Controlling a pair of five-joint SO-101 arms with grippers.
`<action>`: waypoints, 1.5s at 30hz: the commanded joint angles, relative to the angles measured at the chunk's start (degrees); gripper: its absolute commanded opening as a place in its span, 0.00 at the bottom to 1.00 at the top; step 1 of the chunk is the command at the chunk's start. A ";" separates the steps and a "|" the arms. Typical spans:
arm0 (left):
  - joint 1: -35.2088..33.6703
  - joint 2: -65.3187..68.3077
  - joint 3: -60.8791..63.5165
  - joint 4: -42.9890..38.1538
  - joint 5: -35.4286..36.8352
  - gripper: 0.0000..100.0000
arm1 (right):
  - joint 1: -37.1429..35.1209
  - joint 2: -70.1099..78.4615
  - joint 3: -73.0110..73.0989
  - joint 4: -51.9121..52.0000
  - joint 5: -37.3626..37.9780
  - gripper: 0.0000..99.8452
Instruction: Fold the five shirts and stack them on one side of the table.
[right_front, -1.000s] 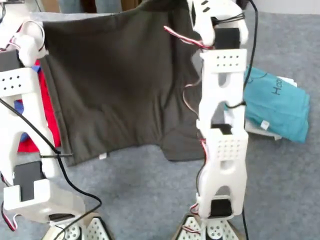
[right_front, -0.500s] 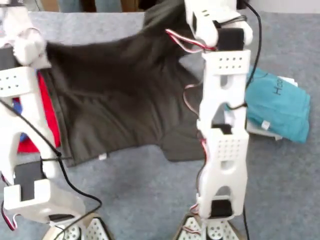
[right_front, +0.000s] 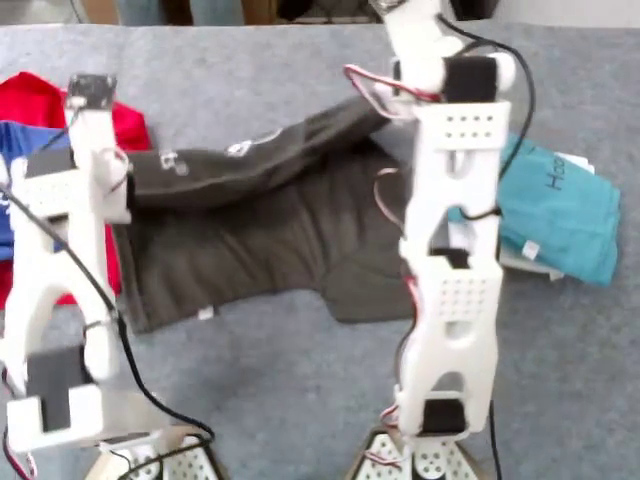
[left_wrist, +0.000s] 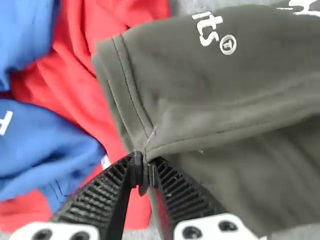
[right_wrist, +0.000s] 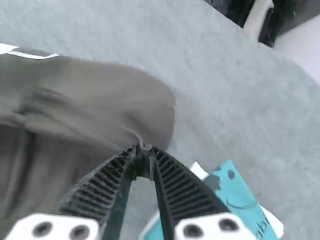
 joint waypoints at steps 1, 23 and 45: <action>1.27 -8.97 19.74 -11.69 -2.64 0.03 | 2.11 -1.54 1.54 0.53 1.58 0.01; 0.48 -24.00 40.22 -12.40 -2.55 0.03 | 1.67 -47.78 84.79 -18.02 4.66 0.01; 0.40 -38.42 40.04 2.64 -2.81 0.03 | 8.53 -64.04 109.49 -22.51 6.59 0.01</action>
